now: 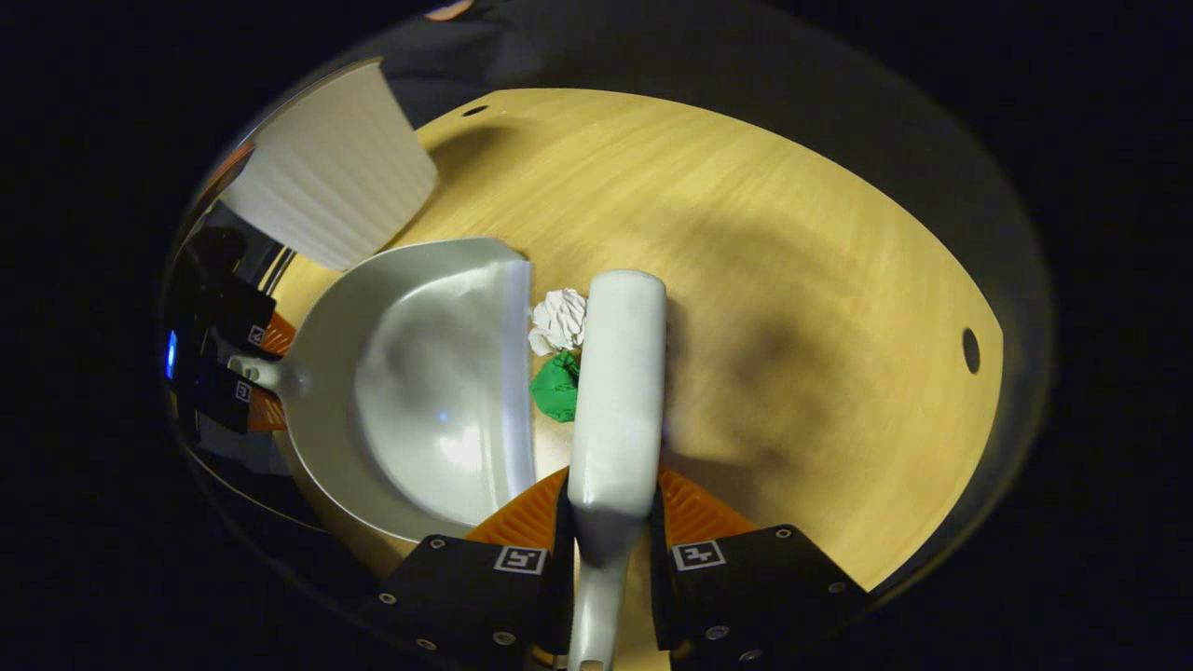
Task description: Pick up the small broom and dustpan from the desktop, sweep the trash into the dustpan with the broom, and then empty the trash into the garbage bin.
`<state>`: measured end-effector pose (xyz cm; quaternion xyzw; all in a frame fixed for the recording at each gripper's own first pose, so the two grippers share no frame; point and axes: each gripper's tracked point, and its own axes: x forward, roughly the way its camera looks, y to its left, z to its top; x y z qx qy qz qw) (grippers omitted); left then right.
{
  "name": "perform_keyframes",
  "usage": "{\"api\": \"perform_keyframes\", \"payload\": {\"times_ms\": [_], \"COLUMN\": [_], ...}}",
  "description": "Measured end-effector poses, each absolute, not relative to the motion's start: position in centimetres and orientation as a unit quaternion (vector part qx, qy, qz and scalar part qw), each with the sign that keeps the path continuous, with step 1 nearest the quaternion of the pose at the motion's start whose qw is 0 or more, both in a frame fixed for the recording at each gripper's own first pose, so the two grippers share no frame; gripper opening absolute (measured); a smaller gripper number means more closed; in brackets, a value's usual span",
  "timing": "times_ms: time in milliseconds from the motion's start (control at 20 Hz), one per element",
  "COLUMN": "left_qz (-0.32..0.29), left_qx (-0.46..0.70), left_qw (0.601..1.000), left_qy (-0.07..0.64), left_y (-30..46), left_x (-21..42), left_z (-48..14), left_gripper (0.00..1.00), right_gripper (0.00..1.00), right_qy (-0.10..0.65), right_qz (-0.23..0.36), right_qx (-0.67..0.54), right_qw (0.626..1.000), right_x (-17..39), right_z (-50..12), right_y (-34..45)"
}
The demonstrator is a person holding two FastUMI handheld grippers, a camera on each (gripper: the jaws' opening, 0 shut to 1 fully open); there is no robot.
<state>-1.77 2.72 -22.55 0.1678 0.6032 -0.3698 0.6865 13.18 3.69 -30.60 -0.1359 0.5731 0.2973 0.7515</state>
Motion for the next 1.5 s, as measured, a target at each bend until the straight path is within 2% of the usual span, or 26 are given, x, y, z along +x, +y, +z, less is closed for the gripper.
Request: {"api": "perform_keyframes", "payload": {"times_ms": [250, 350, 550, 750, 1000, 1200, 1250, 1300, 1400, 1450, 1500], "left_qz": [-0.366, -0.358, -0.299, -0.239, -0.162, -0.102, -0.102, -0.105, -0.105, -0.103, -0.104], "left_qx": [0.147, 0.135, 0.085, 0.057, 0.001, -0.054, -0.052, -0.05, -0.054, -0.056, -0.054], "left_qw": [0.689, 0.696, 0.718, 0.732, 0.75, 0.758, 0.758, 0.758, 0.76, 0.762, 0.767], "left_qy": [0.608, 0.608, 0.623, 0.635, 0.642, 0.642, 0.642, 0.642, 0.639, 0.637, 0.631], "left_y": [3.3, 3.5, 4.2, 3.6, 1.4, -1.3, -1.3, -1.2, -0.9, -1.0, -1.1], "left_x": [-2.3, -2.0, -2.3, -2.3, -1.6, -0.2, -0.1, -0.1, -0.1, -0.1, 0.0], "left_z": [-22.8, -22.9, -23.1, -23.3, -23.6, -23.7, -23.9, -23.8, -23.6, -23.4, -23.6], "left_gripper": [0.31, 0.31, 0.31, 0.31, 0.31, 0.31, 0.31, 0.31, 0.31, 0.31, 0.31], "right_gripper": [0.35, 0.35, 0.34, 0.34, 0.35, 0.34, 0.25, 0.35, 0.38, 0.45, 0.46], "right_qy": [0.588, 0.587, 0.576, 0.585, 0.583, 0.588, 0.582, 0.577, 0.58, 0.584, 0.587], "right_qz": [0.372, 0.361, 0.297, 0.189, 0.063, -0.002, -0.016, -0.017, -0.007, -0.005, -0.002], "right_qx": [-0.11, -0.107, -0.076, -0.032, 0.008, 0.081, 0.08, 0.073, 0.071, 0.081, 0.092], "right_qw": [0.71, 0.716, 0.758, 0.788, 0.81, 0.805, 0.809, 0.814, 0.811, 0.808, 0.805], "right_x": [11.5, 12.0, 13.1, 12.5, 8.1, 5.3, 4.9, 4.7, 4.0, 3.8, 3.6], "right_z": [-28.9, -28.6, -27.6, -28.2, -29.6, -30.5, -30.4, -30.6, -30.9, -31.2, -31.7], "right_y": [6.5, 5.9, 1.9, -2.7, -3.6, -2.4, -2.5, -2.3, -1.3, -1.1, -0.9]}}
